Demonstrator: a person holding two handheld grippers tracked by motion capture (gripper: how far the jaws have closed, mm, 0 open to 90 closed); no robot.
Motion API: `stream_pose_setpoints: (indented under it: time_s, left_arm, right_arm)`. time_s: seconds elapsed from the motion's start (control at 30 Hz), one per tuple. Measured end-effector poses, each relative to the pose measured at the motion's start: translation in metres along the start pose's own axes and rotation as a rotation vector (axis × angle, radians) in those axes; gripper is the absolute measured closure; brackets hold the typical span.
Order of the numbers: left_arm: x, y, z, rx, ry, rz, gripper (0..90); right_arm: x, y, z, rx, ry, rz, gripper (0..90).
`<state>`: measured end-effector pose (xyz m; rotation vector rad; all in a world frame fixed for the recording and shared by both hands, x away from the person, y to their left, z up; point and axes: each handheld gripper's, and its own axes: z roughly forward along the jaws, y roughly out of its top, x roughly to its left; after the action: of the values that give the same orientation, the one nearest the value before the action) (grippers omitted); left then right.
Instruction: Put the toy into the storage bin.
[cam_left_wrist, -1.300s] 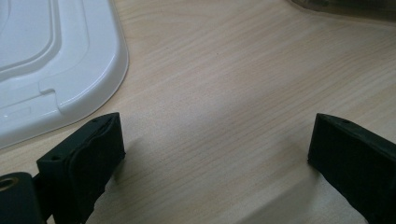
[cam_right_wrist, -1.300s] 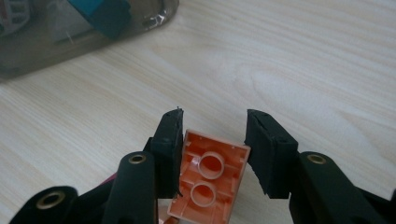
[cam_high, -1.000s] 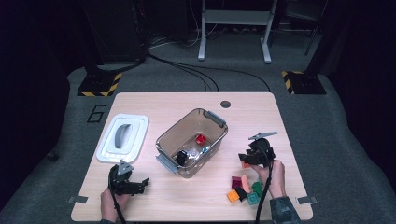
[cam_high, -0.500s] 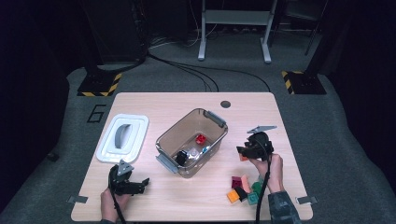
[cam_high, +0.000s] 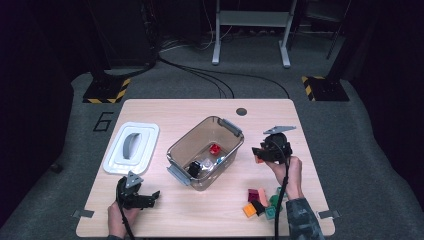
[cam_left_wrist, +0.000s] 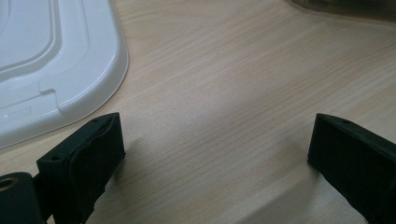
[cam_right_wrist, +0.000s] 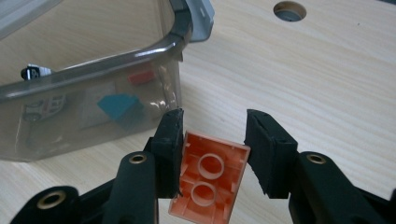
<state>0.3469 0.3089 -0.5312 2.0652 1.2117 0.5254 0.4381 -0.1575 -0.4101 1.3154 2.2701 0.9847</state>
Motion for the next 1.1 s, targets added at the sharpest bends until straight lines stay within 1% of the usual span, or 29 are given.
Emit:
stream_pose_setpoints:
  time_s: [0.1, 0.23, 0.37, 0.43, 0.47, 0.57, 0.63, 0.67, 0.73, 0.77, 0.87, 1.07, 1.1]
  left_arm:
    - [0.0, 0.0, 0.0, 0.0, 0.0, 0.0, 3.5]
    - [0.0, 0.0, 0.0, -0.001, 0.0, -0.001, 3.5]
    - [0.0, 0.0, 0.0, -0.001, 0.0, -0.002, 3.5]
    - [0.0, 0.0, 0.0, -0.001, 0.0, -0.002, 3.5]
    - [0.0, 0.0, 0.0, -0.001, 0.0, -0.002, 3.5]
    - [0.0, 0.0, -0.001, 0.008, -0.002, 0.0, 3.5]
    - [0.0, 0.0, -0.001, 0.008, -0.002, 0.0, 3.4]
    - [0.0, 0.0, 0.0, 0.002, 0.0, -0.001, 3.4]
    - [0.0, 0.0, -0.001, 0.008, -0.002, 0.0, 3.5]
    - [0.0, 0.0, -0.001, 0.008, -0.002, 0.0, 3.4]
    - [0.0, 0.0, -0.001, 0.008, -0.002, 0.0, 3.5]
    - [0.0, 0.0, 0.0, 0.007, -0.004, -0.007, 3.5]
    - [-0.001, 0.0, 0.0, -0.004, -0.001, -0.009, 3.5]
  right_arm:
    - [0.001, 0.006, -0.001, -0.007, -0.008, -0.009, 57.5]
    - [-0.001, 0.013, -0.002, -0.017, -0.016, -0.019, 57.5]
    - [0.001, 0.021, -0.005, -0.022, -0.021, -0.014, 57.5]
    - [0.001, 0.027, -0.005, -0.032, -0.027, -0.028, 57.5]
    - [0.001, 0.027, -0.005, -0.032, -0.027, -0.028, 57.5]
    - [0.003, 0.036, -0.008, -0.039, -0.033, -0.029, 57.5]
    - [0.003, 0.041, -0.008, -0.048, -0.035, -0.05, 57.5]
    - [0.004, 0.043, -0.009, -0.05, -0.037, -0.054, 57.5]
    - [0.006, 0.047, -0.01, -0.053, -0.039, -0.052, 57.6]
    - [0.007, 0.049, -0.011, -0.055, -0.044, -0.061, 57.6]
    - [0.009, 0.055, -0.012, -0.062, -0.049, -0.065, 57.5]
    - [0.015, 0.068, -0.015, -0.08, -0.057, -0.089, 57.6]
    - [0.016, 0.07, -0.016, -0.081, -0.055, -0.092, 57.6]
